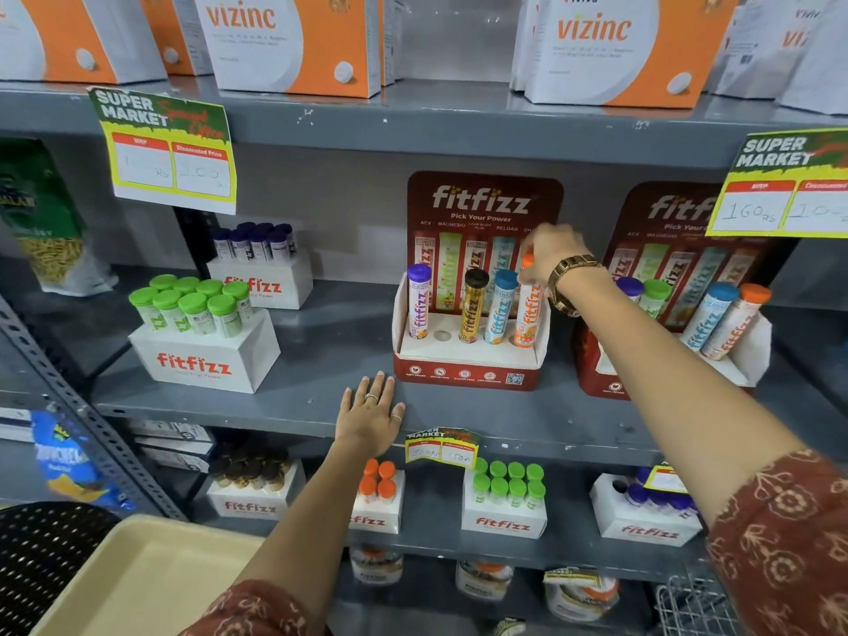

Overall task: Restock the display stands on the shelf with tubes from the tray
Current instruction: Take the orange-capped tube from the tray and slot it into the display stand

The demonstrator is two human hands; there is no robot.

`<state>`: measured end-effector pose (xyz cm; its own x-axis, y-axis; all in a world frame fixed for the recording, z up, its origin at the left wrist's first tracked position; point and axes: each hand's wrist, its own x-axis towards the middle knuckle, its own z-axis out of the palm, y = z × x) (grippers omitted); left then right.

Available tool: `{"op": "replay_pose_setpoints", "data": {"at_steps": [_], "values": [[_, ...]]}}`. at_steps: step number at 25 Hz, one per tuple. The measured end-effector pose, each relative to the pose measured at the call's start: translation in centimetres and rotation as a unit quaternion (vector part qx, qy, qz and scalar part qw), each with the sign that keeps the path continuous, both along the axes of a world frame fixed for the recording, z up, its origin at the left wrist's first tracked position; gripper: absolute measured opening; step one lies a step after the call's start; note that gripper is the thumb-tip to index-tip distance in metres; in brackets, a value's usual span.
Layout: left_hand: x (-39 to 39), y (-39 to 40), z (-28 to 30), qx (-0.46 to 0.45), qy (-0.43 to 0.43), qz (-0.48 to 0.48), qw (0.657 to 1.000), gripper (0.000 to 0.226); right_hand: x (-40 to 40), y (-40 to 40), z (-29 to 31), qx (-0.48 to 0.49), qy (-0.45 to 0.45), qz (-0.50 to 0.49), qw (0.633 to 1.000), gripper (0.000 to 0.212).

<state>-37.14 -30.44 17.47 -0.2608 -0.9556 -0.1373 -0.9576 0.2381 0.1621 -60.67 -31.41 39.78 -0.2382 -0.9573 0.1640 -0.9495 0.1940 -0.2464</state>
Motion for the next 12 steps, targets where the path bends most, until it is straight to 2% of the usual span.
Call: {"op": "replay_pose_setpoints", "data": {"at_steps": [12], "values": [[-0.1, 0.1, 0.0, -0.006, 0.003, 0.004, 1.0, 0.056, -1.5, -1.5, -2.3, -0.016, -0.012, -0.018, 1.0, 0.048]]}}
